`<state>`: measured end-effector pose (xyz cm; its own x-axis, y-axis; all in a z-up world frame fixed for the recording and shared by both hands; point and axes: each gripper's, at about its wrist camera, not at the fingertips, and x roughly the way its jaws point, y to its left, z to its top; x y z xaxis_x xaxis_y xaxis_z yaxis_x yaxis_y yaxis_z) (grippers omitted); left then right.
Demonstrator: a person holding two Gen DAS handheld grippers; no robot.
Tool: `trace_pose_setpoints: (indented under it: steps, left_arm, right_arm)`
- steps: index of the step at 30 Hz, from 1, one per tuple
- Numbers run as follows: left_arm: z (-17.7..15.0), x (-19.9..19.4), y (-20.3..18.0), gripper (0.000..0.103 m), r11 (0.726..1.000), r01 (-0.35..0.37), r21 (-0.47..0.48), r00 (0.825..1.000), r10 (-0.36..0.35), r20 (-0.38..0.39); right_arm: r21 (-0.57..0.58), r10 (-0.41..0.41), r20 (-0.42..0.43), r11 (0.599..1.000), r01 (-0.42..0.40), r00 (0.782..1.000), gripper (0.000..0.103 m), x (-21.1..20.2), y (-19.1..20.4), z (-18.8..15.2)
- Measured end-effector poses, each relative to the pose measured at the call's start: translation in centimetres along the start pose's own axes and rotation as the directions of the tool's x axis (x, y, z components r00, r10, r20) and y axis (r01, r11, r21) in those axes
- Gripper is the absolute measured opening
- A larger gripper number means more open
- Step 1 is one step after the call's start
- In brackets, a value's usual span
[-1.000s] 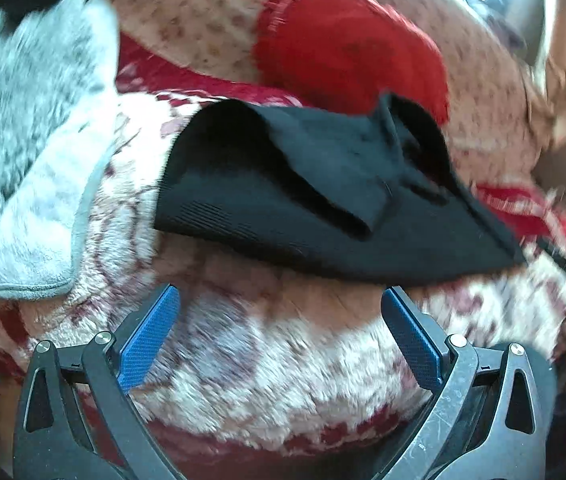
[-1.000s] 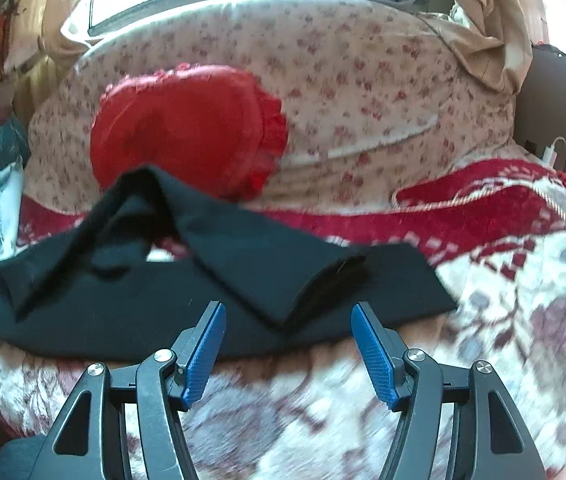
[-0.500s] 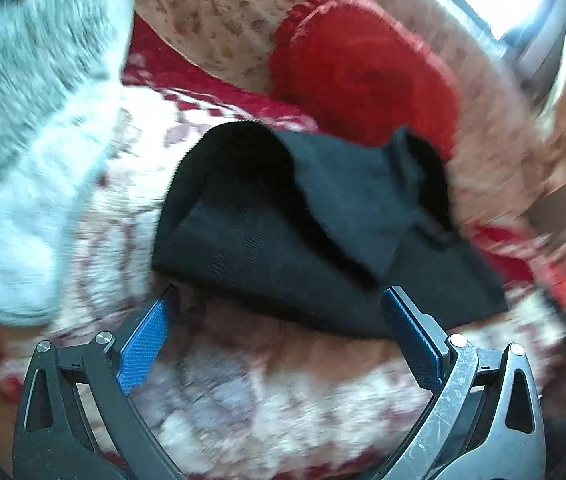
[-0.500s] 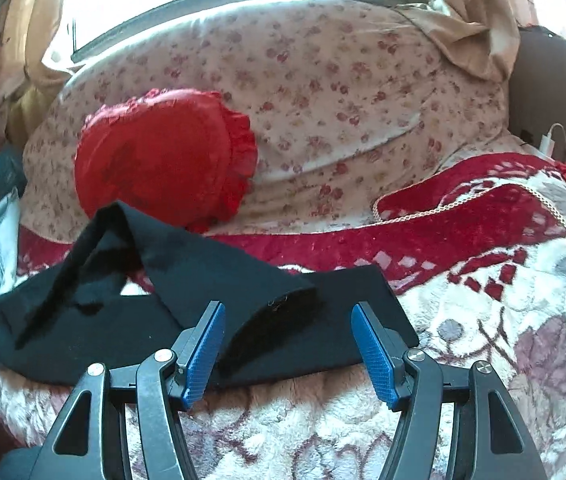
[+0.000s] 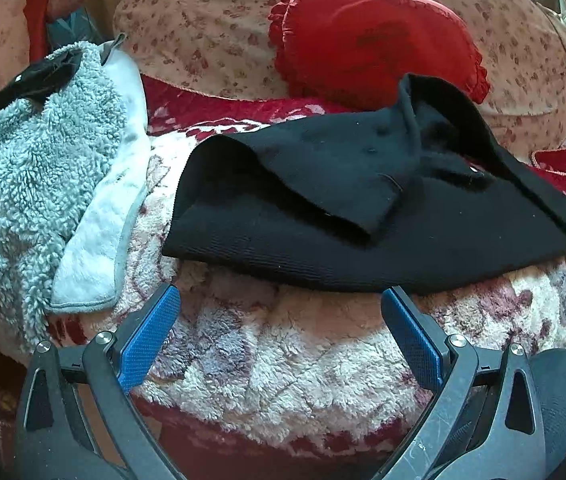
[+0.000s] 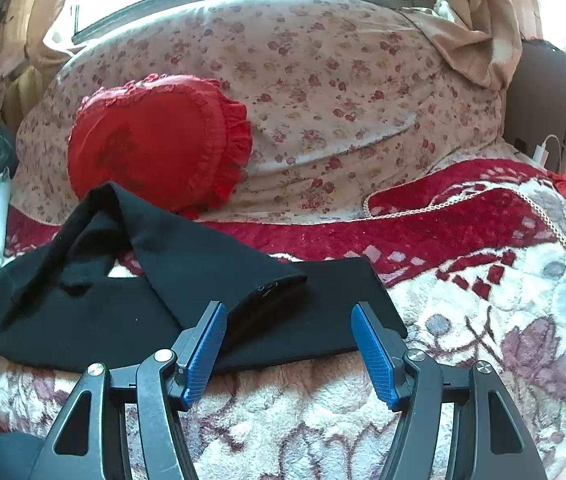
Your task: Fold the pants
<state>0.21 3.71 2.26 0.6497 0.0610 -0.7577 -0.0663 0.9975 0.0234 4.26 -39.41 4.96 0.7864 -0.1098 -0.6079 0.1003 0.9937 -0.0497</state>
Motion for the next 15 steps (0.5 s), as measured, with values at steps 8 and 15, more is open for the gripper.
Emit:
trace_pose_setpoints:
  steps: [8, 15]
  left_arm:
    - [0.14, 0.63, 0.55, 0.101, 1.000, 0.006, -0.007, 1.000, -0.006, -0.016]
    - [0.19, 0.78, 0.73, 0.101, 1.000, 0.020, -0.003, 1.000, -0.020, -0.016]
  right_arm:
    - [-0.031, -0.013, 0.004, 0.999, 0.013, 1.000, 0.063, 0.01, 0.58, -0.11]
    - [-0.026, -0.015, 0.002, 1.000, 0.015, 1.000, 0.063, 0.05, 0.44, -0.06]
